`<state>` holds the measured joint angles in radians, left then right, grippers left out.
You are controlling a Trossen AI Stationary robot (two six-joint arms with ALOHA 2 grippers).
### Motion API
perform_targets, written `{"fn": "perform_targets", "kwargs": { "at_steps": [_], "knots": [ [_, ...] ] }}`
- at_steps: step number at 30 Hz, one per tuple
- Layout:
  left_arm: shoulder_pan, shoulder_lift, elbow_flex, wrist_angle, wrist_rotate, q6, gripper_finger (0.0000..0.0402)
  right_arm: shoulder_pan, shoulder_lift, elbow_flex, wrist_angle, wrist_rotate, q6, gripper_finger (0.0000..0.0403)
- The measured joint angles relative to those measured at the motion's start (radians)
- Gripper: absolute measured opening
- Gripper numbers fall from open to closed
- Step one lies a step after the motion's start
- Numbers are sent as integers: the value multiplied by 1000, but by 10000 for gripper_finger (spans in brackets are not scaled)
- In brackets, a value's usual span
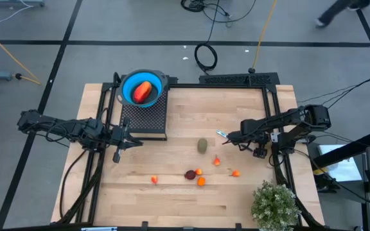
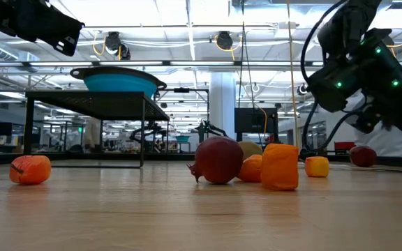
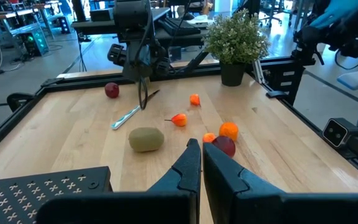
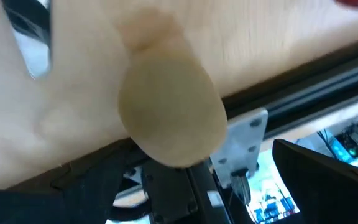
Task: Pick & Place Fruit
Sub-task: Put the brown kiwi into the blue strainer bowl on the shelf
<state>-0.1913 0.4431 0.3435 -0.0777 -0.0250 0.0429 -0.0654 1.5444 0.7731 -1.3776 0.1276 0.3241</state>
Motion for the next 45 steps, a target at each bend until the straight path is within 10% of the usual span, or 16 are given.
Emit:
{"fn": "perform_targets", "kwargs": {
  "at_steps": [15,33,45],
  "knots": [
    [0,0,0,0,0,-2,19,0,0,0,62,-30,-18,387],
    [0,0,0,0,0,-2,19,0,0,0,69,-25,5,197],
    [0,0,0,0,0,0,19,2,-6,100,-31,35,16,178]
  ]
}}
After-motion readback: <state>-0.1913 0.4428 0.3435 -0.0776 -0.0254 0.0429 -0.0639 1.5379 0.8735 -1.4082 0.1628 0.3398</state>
